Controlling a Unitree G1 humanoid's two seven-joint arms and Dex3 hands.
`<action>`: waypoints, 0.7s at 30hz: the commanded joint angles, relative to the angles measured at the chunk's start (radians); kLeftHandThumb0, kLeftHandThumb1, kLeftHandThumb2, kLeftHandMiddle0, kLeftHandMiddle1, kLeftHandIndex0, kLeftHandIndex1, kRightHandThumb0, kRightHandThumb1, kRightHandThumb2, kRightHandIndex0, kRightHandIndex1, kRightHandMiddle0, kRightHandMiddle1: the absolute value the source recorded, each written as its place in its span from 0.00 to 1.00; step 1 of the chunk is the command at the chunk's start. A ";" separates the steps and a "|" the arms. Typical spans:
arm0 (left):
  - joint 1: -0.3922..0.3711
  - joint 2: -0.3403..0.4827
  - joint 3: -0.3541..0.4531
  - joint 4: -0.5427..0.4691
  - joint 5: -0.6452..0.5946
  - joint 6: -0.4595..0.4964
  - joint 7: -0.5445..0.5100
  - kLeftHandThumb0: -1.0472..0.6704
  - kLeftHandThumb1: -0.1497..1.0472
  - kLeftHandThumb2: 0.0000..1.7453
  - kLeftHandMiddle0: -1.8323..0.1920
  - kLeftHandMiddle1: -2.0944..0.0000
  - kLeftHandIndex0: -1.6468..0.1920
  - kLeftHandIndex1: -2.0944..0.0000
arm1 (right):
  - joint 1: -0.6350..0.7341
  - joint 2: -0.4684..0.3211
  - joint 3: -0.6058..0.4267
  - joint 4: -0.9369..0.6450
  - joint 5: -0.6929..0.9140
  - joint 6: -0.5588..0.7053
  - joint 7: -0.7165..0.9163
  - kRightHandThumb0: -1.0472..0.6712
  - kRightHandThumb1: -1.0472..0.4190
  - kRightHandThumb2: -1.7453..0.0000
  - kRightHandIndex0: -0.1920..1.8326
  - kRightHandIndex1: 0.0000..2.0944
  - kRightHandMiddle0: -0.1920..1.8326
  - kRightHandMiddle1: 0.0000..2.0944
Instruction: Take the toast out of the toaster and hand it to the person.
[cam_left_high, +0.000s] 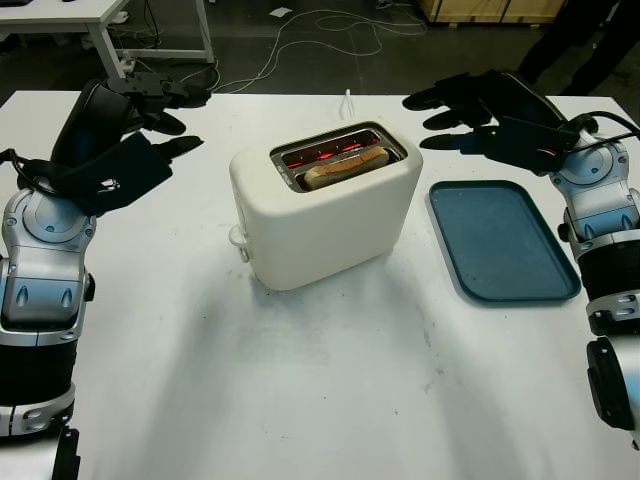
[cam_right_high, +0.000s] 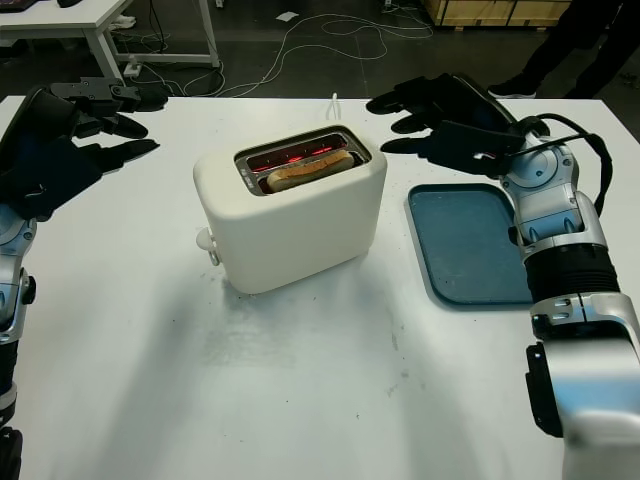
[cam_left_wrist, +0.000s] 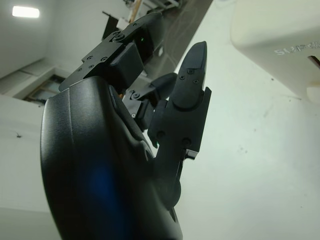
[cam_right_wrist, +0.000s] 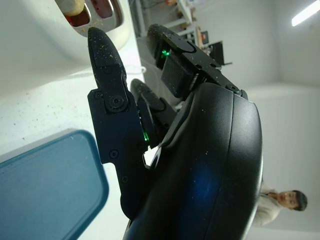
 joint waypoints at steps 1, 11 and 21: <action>-0.003 0.001 -0.006 0.006 0.010 -0.009 0.004 0.45 0.89 0.03 0.65 0.60 0.48 0.92 | -0.002 -0.003 -0.003 0.007 0.006 -0.009 0.000 0.29 0.10 1.00 0.52 0.00 0.47 0.00; 0.002 -0.002 -0.002 -0.007 0.012 0.001 0.004 0.46 0.89 0.04 0.64 0.60 0.48 0.92 | 0.001 -0.002 -0.005 -0.004 0.009 0.004 0.002 0.30 0.10 1.00 0.51 0.00 0.47 0.00; 0.007 -0.006 -0.001 -0.016 0.007 0.009 0.005 0.46 0.89 0.04 0.65 0.60 0.49 0.92 | 0.004 0.000 -0.004 -0.014 0.009 0.020 0.003 0.30 0.11 1.00 0.51 0.00 0.47 0.00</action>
